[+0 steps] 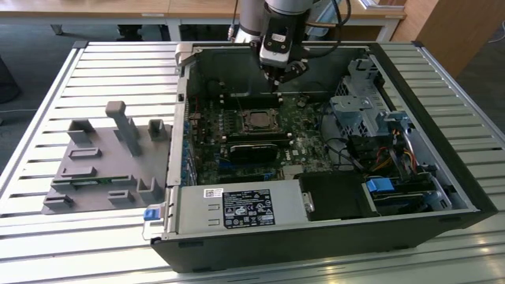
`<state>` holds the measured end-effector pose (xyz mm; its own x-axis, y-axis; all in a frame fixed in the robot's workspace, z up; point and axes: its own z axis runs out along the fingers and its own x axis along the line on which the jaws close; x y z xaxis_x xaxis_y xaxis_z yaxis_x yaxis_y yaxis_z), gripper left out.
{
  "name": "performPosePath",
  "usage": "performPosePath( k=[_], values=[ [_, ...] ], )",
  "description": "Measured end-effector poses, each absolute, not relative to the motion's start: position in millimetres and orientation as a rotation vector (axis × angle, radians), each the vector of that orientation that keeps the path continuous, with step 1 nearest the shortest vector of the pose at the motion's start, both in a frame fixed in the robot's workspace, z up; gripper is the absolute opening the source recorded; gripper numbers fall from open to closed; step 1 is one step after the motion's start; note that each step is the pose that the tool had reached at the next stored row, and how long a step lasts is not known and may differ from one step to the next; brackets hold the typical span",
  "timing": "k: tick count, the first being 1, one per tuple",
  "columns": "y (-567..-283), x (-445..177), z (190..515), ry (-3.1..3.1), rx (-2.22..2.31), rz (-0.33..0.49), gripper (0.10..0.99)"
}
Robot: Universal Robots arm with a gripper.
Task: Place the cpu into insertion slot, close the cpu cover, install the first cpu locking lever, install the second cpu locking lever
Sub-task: 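Install the first cpu locking lever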
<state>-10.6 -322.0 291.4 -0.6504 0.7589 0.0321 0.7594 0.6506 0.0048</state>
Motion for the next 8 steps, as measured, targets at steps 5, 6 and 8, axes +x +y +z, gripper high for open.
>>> performPosePath(
  k=[5,6,8],
  values=[
    [-322.0,-10.6,291.4,-2.872,-1.202,-0.026,0.106],
    [-322.1,-10.6,291.4,-2.88,-1.184,-0.026,0.106],
    [-322.0,-10.6,291.4,-2.893,-1.15,-0.025,0.106]
  ],
)
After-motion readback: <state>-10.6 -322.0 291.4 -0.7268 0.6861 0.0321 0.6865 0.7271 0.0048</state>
